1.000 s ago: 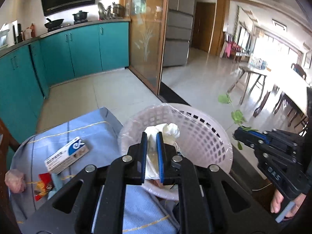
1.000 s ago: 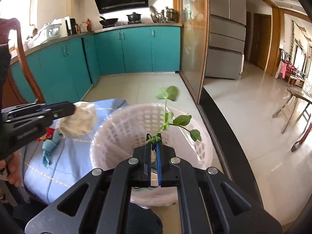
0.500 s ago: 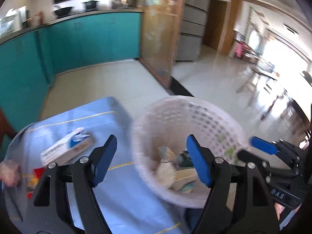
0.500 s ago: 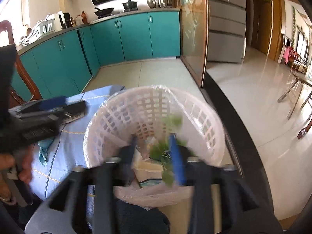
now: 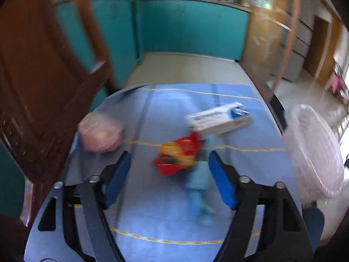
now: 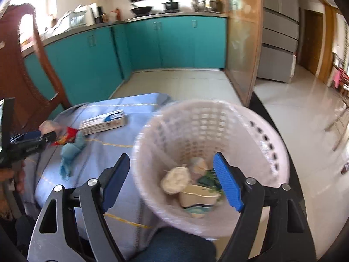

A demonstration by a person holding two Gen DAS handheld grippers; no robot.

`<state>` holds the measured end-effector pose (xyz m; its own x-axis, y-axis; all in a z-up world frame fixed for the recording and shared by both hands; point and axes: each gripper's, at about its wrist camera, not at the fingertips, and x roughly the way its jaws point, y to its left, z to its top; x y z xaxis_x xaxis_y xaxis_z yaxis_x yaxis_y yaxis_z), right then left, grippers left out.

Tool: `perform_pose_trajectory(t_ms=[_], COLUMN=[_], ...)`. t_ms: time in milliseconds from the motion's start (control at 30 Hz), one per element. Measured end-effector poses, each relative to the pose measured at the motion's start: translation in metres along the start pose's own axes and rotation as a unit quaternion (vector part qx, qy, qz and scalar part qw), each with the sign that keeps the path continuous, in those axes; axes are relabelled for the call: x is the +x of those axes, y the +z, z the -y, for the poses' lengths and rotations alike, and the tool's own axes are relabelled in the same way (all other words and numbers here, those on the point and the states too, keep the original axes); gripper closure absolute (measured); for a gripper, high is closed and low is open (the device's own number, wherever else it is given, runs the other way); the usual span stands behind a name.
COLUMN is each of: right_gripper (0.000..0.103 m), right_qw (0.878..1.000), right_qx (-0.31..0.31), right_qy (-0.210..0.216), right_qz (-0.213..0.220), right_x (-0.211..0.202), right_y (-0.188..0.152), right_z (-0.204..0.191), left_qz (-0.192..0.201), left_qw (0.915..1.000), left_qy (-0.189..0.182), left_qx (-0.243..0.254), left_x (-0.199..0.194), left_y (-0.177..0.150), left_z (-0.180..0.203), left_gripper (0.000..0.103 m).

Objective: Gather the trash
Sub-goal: 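Grasp the blue cloth with the right tool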

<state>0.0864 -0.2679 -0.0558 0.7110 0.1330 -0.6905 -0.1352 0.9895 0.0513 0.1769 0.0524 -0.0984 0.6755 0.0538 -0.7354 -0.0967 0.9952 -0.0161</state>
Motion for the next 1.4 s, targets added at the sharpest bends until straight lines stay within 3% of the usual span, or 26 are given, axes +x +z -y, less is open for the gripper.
perform_pose_trajectory(t_ms=[67, 133, 367, 667, 933, 1000, 1067, 1167, 1267, 1400], right_gripper=[0.026, 0.026, 0.026, 0.025, 0.026, 0.032, 0.056, 0.072, 0.081, 0.082], right_qw=[1.0, 1.0, 0.995, 0.983, 0.979, 0.978, 0.975, 0.974, 0.975, 0.981], right_qx=[-0.017, -0.021, -0.033, -0.034, -0.089, -0.095, -0.098, -0.102, -0.096, -0.074], right_qy=[0.008, 0.021, 0.074, 0.15, 0.127, 0.122, 0.128, 0.131, 0.128, 0.107], right_qz=[-0.002, -0.006, -0.059, -0.096, -0.135, -0.141, -0.152, -0.154, -0.155, -0.141], right_x=[0.004, 0.006, 0.039, 0.111, 0.152, 0.154, 0.154, 0.151, 0.143, 0.122], right_y=[0.0, -0.001, -0.009, 0.01, 0.006, 0.0, -0.005, -0.009, -0.012, -0.014], right_z=[-0.017, -0.028, -0.067, -0.15, -0.211, -0.214, -0.214, -0.21, -0.2, -0.174], left_qz=[-0.013, -0.012, -0.011, 0.045, 0.041, 0.04, 0.039, 0.035, 0.032, 0.027], left_qw=[0.9998, 0.9996, 0.9998, 0.9985, 0.9982, 0.9979, 0.9977, 0.9973, 0.9968, 0.9965], left_qy=[0.002, -0.003, -0.018, -0.028, -0.043, -0.05, -0.054, -0.063, -0.072, -0.079], left_qx=[-0.011, -0.024, 0.006, 0.01, 0.009, 0.008, 0.009, 0.012, 0.013, 0.012], left_x=[0.004, 0.0, -0.024, -0.092, -0.1, -0.099, -0.097, -0.092, -0.088, -0.079], left_y=[0.001, 0.0, -0.021, -0.031, -0.046, -0.047, -0.048, -0.049, -0.05, -0.052], left_z=[-0.011, -0.021, -0.021, -0.051, -0.064, -0.065, -0.064, -0.063, -0.061, -0.06], left_gripper=[0.042, 0.042, 0.042, 0.041, 0.04, 0.04, 0.04, 0.04, 0.04, 0.04])
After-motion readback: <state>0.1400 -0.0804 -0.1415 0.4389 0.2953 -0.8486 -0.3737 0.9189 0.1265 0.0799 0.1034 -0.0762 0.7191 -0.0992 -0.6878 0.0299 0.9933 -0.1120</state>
